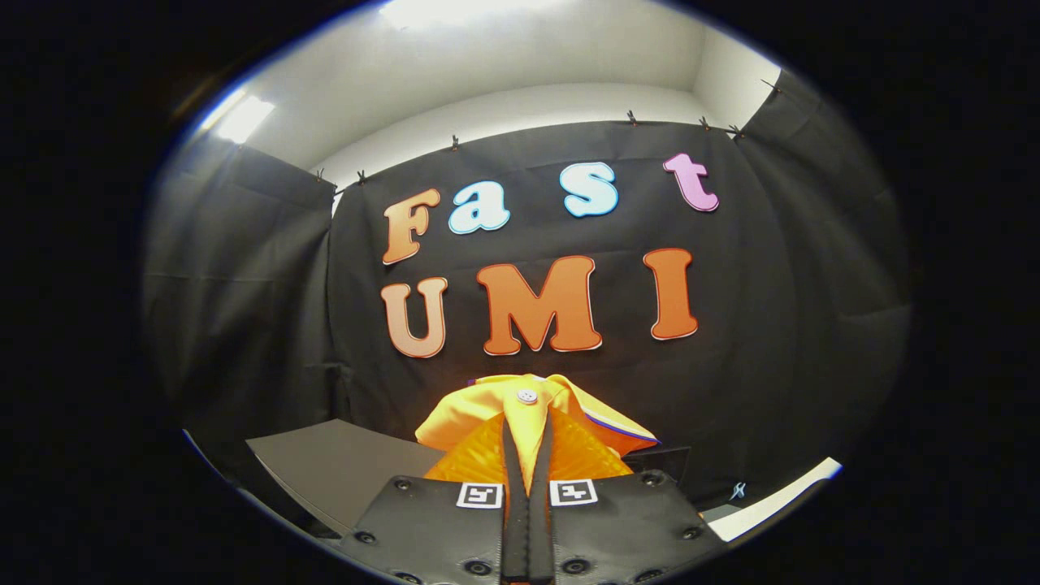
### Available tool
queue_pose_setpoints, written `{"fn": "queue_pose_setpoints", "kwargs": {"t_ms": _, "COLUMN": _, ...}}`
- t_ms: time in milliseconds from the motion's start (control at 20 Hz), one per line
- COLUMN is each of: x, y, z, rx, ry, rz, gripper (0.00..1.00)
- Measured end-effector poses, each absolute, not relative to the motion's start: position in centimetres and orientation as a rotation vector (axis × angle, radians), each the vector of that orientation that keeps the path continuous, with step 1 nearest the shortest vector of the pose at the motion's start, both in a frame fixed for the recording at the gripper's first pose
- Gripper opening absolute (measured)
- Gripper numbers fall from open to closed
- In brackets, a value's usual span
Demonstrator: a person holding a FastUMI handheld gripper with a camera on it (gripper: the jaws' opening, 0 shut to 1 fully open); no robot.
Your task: Put the clothes into the washing machine and then close the washing machine lid.
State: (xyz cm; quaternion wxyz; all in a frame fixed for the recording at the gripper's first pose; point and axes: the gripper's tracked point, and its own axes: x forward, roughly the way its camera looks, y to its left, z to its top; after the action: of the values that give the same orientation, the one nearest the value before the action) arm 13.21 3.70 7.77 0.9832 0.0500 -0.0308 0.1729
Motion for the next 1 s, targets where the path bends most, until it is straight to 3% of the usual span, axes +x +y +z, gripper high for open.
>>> {"fn": "queue_pose_setpoints", "kwargs": {"t_ms": 450, "x": 18.3, "y": 1.6, "z": -3.4, "rx": 0.149, "ry": 0.04, "rz": 0.244, "gripper": 0.08}}
{"fn": "queue_pose_setpoints", "kwargs": {"t_ms": 1000, "x": 23.7, "y": 3.6, "z": -23.9, "rx": 0.125, "ry": 0.408, "rz": 0.193, "gripper": 0.08}}
